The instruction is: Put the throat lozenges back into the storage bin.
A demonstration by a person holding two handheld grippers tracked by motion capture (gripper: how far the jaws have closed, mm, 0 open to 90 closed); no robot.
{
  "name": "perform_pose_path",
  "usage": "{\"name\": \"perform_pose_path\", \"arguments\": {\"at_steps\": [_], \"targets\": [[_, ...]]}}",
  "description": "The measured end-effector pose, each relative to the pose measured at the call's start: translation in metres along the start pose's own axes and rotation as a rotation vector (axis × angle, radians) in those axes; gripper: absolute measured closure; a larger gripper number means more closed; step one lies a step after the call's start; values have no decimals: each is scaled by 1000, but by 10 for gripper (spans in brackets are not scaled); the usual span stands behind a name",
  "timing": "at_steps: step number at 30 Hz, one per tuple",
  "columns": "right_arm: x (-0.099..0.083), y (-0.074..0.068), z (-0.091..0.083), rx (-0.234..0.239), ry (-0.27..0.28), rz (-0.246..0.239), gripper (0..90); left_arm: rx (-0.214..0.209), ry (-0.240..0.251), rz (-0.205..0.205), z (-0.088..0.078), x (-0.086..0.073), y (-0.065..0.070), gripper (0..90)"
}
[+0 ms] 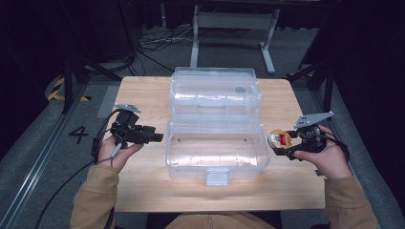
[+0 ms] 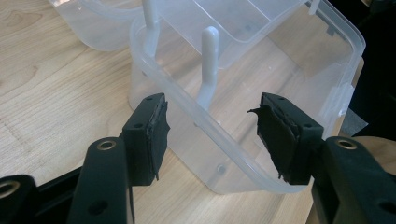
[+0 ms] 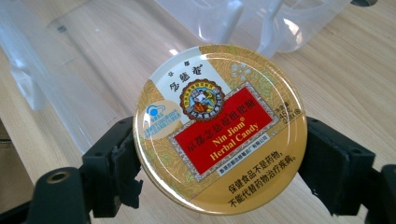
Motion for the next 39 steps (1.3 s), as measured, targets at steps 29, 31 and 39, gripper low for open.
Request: {"name": "perform_pose_path", "arguments": {"at_steps": [29,31,39], "targets": [[29,-29,20,96,-99,-83,206,1,0,-5,0,-1,-1,433],[32,-31,22,106,-108,-89,206,-1,-1,-9,0,-1,-1,433],[34,-37,35,116,-146,-100,205,-3,-2,-7,1,-1,-1,433]]}}
Point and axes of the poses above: each handheld gripper's, and its own axes: z roughly forward along the jaws, x roughly out of its top, y roughly to its right, the point moved 10 cm from there along z, roughly forward along the jaws, and after that the axes turned 9 degrees about x, right-handed, at the moved point
